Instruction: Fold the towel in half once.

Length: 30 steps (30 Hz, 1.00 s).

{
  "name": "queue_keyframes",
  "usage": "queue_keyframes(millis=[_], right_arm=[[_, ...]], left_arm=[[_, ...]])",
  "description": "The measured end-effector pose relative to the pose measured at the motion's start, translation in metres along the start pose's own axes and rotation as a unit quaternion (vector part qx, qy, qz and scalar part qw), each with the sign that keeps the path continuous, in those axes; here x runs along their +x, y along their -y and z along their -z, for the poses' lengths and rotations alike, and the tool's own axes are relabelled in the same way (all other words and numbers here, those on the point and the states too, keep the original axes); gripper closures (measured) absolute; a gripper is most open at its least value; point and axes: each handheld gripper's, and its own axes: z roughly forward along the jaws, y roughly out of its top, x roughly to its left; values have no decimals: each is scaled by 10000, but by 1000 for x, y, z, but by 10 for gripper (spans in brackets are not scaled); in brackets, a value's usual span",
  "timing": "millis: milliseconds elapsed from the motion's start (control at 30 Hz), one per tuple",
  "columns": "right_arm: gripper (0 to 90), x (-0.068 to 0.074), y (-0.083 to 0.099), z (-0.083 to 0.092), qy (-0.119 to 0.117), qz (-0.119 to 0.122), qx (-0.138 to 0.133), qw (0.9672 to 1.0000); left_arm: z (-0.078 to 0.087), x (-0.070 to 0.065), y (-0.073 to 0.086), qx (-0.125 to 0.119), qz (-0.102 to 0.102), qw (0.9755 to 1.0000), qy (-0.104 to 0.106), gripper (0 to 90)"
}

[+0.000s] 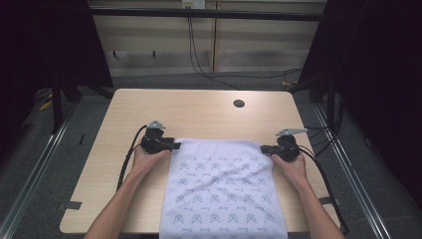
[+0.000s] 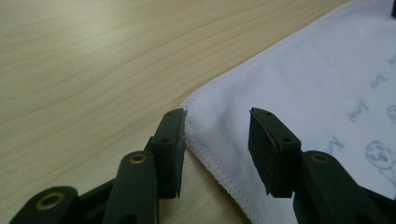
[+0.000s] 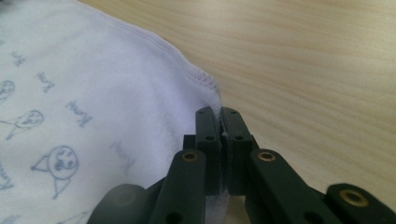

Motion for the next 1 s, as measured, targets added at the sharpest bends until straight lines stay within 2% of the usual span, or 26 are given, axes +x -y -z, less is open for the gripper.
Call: queue_keyframes(millis=[67,100,133,167,200,233,267,333,367,400,500,533,600,667,833,933,1000], right_arm=[[875,1,0,1,-23,32,-11,10000],[874,1,0,1,-28,48,-20,10000],[874,1,0,3,-59,5,-22,10000],[874,1,0,4,-78,11,-41,10000],[873,1,-1,6,-94,-12,-102,9999],[871,0,-2,11,-177,-76,-222,9996],[871,0,-2,11,-177,-76,-222,9996],[872,2,-4,22,-290,-122,-446,9985],[872,2,-4,22,-290,-122,-446,9985],[873,2,-5,25,-324,-157,-509,9981],[875,2,-8,32,-459,-221,-674,9964],[875,3,-8,32,-477,-222,-674,9963],[875,3,-10,33,-502,-203,-715,9960],[875,5,-14,35,-589,-237,-791,9948],[876,8,-27,43,-668,-214,-1008,9924],[877,9,-33,43,-703,-220,-1067,9916],[877,10,-37,42,-747,-192,-1012,9919]], left_arm=[[-1,-1,0,46,-56,10000,-44,600],[0,-1,-1,52,-55,10000,-1,631],[-1,-1,0,47,-51,9999,89,685],[-1,-2,2,71,-143,9996,225,761],[-1,-3,3,62,-175,9995,244,856],[-1,-3,4,63,-154,9994,302,868],[-1,-2,5,45,-81,9991,423,868],[4,-1,7,-7,-30,9989,464,875],[9,0,8,-84,11,9985,543,875],[13,0,9,-187,106,9978,631,875],[24,0,10,-290,189,9962,796,876],[29,-2,9,-369,216,9948,928,877],[32,-3,7,-427,174,9948,908,877],[38,-5,4,-591,149,9933,983,877],[53,-8,-6,-953,168,9916,859,878],[57,-10,-10,-953,99,9918,843,879],[59,-11,-13,-907,15,9928,788,880]])
